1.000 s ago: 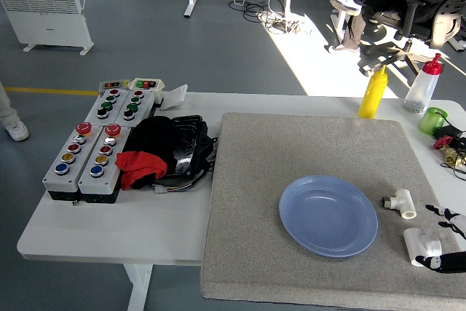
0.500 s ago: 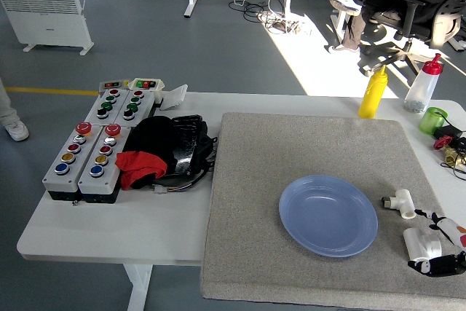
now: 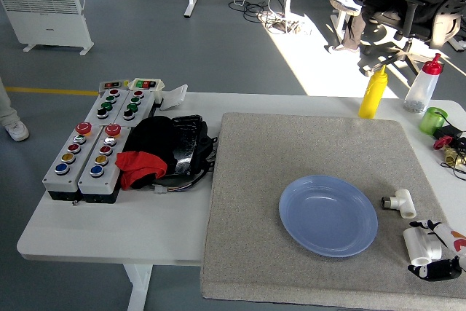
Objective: Pick pipe place plate twice
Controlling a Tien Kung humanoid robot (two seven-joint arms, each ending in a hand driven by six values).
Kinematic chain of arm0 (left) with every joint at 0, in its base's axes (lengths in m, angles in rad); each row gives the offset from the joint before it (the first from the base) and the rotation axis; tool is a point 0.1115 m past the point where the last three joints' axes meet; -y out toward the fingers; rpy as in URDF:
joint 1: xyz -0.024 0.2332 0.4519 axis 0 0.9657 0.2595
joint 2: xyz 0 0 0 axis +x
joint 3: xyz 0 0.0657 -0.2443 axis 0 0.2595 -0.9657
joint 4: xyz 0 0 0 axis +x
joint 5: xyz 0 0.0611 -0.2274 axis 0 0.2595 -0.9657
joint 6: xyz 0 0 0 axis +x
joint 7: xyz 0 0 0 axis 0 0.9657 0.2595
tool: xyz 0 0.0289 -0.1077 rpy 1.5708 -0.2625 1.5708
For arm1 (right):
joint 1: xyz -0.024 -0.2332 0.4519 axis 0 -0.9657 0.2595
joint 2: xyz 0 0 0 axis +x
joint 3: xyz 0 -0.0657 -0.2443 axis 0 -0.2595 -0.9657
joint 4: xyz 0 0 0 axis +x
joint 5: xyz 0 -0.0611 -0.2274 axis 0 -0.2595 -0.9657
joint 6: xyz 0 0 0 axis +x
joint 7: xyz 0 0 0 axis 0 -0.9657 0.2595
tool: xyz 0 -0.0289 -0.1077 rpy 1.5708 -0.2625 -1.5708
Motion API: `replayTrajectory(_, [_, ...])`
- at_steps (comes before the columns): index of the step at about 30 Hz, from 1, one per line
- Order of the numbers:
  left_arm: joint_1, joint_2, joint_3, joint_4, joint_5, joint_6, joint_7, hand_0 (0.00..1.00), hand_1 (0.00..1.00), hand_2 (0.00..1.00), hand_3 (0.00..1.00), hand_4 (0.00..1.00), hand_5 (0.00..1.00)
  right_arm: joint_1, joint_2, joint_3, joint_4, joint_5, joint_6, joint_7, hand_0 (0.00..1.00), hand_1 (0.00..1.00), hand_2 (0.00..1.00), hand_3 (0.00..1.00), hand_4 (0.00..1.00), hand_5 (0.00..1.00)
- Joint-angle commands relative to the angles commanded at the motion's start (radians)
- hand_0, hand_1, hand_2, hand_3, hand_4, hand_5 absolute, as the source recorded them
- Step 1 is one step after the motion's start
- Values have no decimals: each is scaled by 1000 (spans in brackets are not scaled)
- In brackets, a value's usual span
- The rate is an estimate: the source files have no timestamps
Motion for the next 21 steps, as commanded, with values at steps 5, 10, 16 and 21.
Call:
replayTrajectory(5, [3,0,1,-1,1,1,2,682,673,704,652,375,998,-1,-2,-4,-1,16,16,-10,796,765,818,784,738,228])
replayTrajectory(10, [7,0,2,-1,2,1,5,682,674,705,652,374,998,-5,-2,-7,-7,12,6,-11,688,687,727,761,675,180])
replayTrajectory(16, [12,0,2,-2,5,1,7,682,674,706,652,374,998,-8,-1,-4,-13,30,-40,-5,586,620,649,711,514,82])
replayTrajectory(21, [14,0,-1,-2,10,0,8,682,673,705,652,374,998,-11,-4,-3,-14,36,-39,-3,542,598,636,704,485,63])
